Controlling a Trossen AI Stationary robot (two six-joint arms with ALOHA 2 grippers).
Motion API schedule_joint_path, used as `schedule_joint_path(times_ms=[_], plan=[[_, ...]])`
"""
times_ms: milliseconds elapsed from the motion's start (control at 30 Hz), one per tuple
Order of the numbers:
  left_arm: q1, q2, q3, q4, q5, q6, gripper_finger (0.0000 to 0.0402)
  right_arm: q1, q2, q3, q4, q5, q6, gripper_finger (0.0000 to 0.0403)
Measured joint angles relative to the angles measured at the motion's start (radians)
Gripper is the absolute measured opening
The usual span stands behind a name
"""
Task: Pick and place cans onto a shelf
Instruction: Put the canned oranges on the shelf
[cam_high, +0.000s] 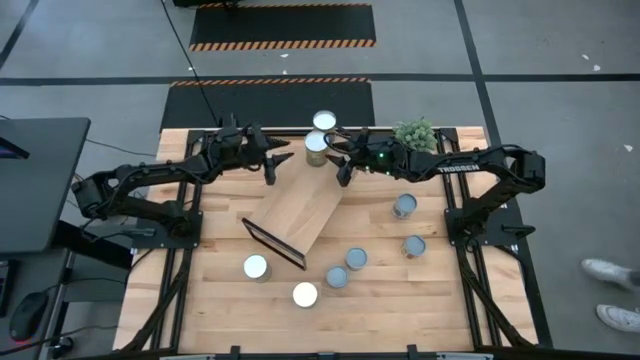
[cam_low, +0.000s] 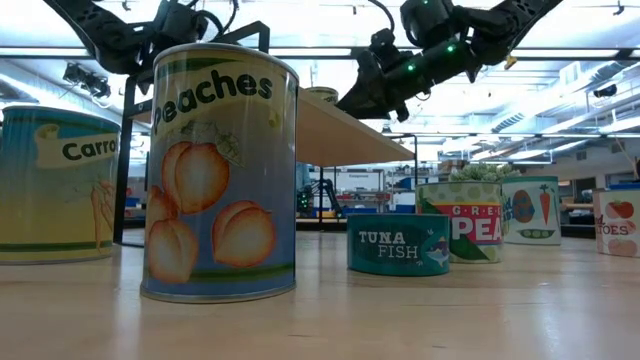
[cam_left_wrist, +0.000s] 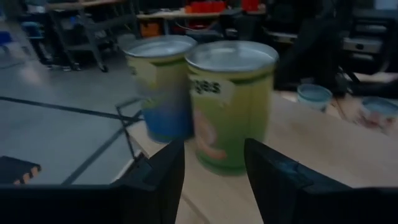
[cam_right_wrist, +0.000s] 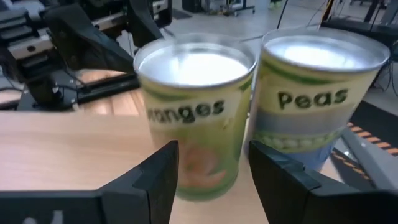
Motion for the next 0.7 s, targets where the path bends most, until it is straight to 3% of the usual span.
schedule_joint_path(times_ms=[400, 600, 700], plan=[[0.0, 0.0, 0.0, 0.073, -0.019, -0.031, 0.0173, 0.003, 0.069, 0.039, 0.06, 0.054, 0.019, 0.0201], [0.007, 0.0, 0.0, 0.07, -0.023, -0.042, 0.0173, 0.035, 0.064, 0.092, -0.052, 0.075, 0.027, 0.0201], [0.019, 0.0, 0.0, 0.047, -0.089, 0.035, 0.0173, 0.053, 0.035, 0.097, -0.126, 0.09, 0.038, 0.0201]])
